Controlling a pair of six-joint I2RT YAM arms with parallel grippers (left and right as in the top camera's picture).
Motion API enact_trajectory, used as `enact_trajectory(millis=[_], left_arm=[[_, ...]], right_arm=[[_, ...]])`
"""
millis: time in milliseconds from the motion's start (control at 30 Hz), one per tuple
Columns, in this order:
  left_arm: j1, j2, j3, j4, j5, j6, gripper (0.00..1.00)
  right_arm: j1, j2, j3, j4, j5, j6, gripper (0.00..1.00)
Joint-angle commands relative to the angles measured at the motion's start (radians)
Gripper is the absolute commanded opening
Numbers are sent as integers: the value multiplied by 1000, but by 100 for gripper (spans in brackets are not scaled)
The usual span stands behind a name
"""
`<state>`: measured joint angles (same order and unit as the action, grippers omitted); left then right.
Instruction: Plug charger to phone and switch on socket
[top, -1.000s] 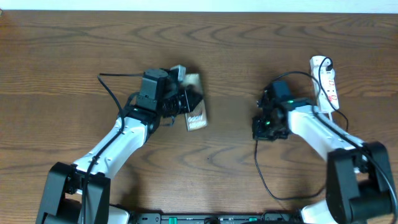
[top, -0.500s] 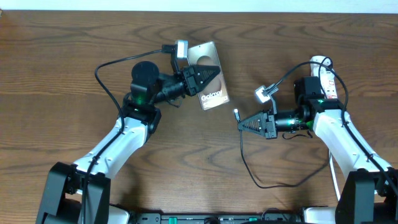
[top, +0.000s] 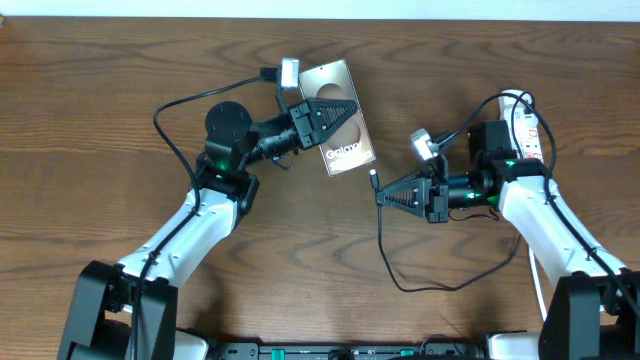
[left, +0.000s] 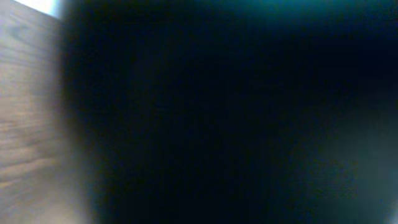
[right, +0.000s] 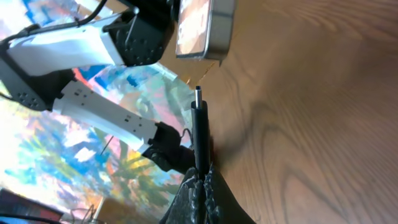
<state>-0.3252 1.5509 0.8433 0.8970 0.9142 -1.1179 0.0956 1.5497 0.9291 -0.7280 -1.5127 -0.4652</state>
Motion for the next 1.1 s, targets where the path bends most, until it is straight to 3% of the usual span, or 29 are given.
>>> enact_trajectory(millis=[0, 1067], left_arm=[[0, -18, 15, 18, -18, -100, 7], [-35, -15, 15, -2, 25, -51, 8]], right_arm=[[39, -7, 8, 25, -49, -22, 1], [60, -7, 9, 85, -49, 1, 1]])
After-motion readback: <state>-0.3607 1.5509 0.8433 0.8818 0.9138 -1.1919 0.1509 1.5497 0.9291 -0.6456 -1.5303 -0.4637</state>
